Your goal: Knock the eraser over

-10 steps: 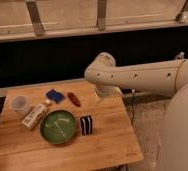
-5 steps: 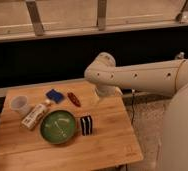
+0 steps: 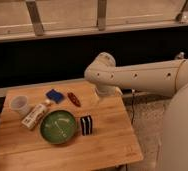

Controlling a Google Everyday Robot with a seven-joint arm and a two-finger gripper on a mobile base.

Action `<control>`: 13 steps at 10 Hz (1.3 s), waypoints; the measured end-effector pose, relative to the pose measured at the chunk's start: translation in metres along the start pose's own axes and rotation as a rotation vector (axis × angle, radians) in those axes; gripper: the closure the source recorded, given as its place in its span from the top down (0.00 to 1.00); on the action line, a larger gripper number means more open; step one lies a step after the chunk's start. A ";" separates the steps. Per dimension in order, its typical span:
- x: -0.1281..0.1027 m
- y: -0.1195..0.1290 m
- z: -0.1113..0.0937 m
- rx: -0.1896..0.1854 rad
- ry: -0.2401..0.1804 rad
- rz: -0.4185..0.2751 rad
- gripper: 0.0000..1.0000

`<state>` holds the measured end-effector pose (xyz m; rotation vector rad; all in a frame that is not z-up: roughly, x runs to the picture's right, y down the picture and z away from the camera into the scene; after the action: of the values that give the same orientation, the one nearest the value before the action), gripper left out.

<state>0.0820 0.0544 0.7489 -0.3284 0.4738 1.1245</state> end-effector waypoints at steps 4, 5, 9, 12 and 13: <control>0.000 0.000 0.000 0.000 -0.001 0.000 0.73; 0.000 0.000 0.000 0.000 -0.001 0.000 0.63; 0.000 0.000 0.000 0.001 -0.001 -0.001 0.24; 0.010 -0.001 0.008 0.035 0.024 0.010 0.01; 0.020 -0.001 0.016 0.043 0.041 0.017 0.00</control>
<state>0.0934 0.0770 0.7520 -0.3104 0.5368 1.1240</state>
